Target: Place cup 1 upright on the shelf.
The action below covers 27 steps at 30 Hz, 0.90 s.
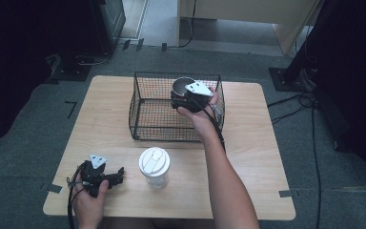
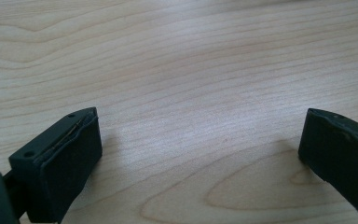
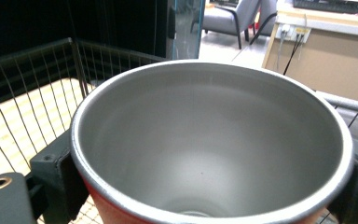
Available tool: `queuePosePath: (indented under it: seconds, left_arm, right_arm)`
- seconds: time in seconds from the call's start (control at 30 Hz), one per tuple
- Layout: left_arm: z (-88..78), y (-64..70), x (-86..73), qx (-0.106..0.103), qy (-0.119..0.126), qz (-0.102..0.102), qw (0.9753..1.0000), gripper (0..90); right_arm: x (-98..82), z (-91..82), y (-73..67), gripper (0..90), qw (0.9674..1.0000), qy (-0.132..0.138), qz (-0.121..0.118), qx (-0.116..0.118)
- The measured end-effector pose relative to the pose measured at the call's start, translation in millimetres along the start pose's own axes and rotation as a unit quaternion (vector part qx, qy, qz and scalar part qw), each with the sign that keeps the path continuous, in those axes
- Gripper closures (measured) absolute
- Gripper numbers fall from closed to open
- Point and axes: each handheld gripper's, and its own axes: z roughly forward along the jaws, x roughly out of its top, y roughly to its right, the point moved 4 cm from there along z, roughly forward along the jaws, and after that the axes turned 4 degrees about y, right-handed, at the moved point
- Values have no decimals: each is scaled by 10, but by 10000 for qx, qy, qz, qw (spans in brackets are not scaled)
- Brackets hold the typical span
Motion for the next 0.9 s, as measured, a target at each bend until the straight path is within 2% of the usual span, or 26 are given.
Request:
queuePosePath:
  seconds: [0.57,0.9]
  left_arm:
    - [0,0,0,0,0,1,10000,1]
    - [6,5,6,-12,4,3,10000,1]
  right_arm:
    - [-217,121,-5,72,9991,-422,44,84]
    - [-279,158,74,72,9970,-725,214,-144]
